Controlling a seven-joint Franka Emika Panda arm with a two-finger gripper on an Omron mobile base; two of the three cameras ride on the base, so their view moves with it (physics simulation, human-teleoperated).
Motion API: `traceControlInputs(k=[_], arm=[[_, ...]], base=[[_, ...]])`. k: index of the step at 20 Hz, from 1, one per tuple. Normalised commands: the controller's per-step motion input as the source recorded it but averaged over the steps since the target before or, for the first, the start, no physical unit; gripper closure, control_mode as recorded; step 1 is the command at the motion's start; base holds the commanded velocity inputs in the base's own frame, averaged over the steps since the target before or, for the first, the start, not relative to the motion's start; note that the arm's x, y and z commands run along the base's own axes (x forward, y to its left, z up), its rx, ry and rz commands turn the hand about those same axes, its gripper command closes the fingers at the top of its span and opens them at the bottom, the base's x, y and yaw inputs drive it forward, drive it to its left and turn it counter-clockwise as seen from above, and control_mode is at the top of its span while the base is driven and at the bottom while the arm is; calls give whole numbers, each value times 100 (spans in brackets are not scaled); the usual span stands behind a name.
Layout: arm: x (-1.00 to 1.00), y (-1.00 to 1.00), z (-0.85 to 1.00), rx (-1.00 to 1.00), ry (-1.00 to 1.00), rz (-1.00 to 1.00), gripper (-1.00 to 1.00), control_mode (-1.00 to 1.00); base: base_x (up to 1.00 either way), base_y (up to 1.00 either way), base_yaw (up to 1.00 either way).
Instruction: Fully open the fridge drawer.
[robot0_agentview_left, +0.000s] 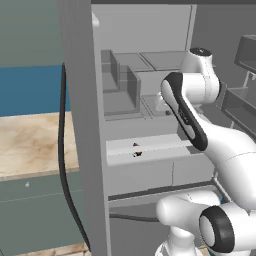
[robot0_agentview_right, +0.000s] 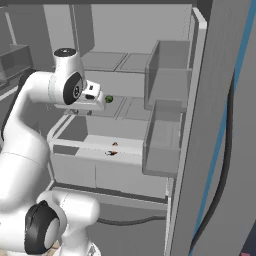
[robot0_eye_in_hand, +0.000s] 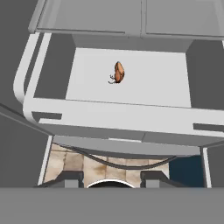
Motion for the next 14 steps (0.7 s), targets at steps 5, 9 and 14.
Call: traceControlInputs(k=[5,9,14], arm=[[-3,0,0,0,0,0,-100,-100],[-3,0,0,0,0,0,-100,-100],[0,0,0,0,0,0,-100,-100]], base=[[0,0,0],[0,0,0],[0,0,0]])
